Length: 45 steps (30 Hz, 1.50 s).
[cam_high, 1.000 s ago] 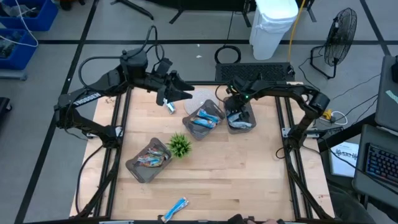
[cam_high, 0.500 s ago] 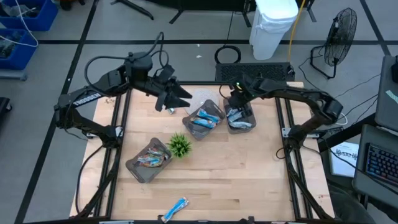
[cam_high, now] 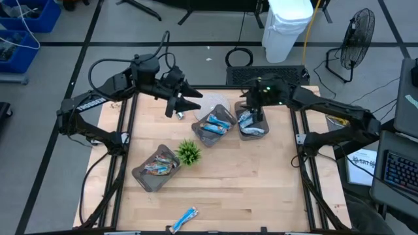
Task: Pick and place Granola Bars by type
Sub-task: Put the yellow granola bar into the top left black bin
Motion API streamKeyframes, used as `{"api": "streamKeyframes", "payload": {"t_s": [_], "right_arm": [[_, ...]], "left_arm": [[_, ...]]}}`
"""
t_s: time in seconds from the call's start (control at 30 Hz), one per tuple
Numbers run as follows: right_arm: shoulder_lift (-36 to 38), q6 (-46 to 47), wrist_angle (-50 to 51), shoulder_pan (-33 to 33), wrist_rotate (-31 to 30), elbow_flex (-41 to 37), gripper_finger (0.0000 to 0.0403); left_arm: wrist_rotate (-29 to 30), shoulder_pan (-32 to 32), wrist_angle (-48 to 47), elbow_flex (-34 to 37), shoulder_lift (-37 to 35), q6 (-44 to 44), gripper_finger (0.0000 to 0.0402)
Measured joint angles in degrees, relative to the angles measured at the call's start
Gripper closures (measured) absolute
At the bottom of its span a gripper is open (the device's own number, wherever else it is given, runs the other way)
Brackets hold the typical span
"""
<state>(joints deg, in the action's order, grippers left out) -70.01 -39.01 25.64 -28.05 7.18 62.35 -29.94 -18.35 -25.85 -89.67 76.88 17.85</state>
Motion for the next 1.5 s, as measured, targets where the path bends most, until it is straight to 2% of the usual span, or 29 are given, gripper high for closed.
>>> {"api": "streamKeyframes", "payload": {"t_s": [0.3,0.53,0.9,1.17,1.37,1.5], "right_arm": [[10.0,15.5,-5.0,8.5,-7.1,0.0,0.0222],[14.9,29.3,-12.4,13.9,-7.2,0.0,0.0222],[16.0,36.6,-23.8,22.4,-7.1,0.0,0.0222],[16.0,36.9,-23.6,23.8,-7.2,0.0,0.0222],[16.0,36.9,-23.6,23.8,-7.3,0.0,0.0222],[16.0,37.0,-23.7,23.8,-7.4,0.0,0.0222]], "left_arm": [[2.1,0.3,0.0,0.0,-0.1,-6.8,0.0105],[2.0,0.8,0.0,0.0,-0.2,-7.1,0.0105],[3.3,6.2,-3.9,0.0,-1.0,-9.5,0.0105],[11.1,9.0,-23.8,0.0,-4.1,-10.3,0.0105],[16.6,16.8,-35.8,0.1,-3.8,-11.5,0.0105],[23.8,21.4,-44.1,0.0,-3.1,-7.0,0.0105]]}}
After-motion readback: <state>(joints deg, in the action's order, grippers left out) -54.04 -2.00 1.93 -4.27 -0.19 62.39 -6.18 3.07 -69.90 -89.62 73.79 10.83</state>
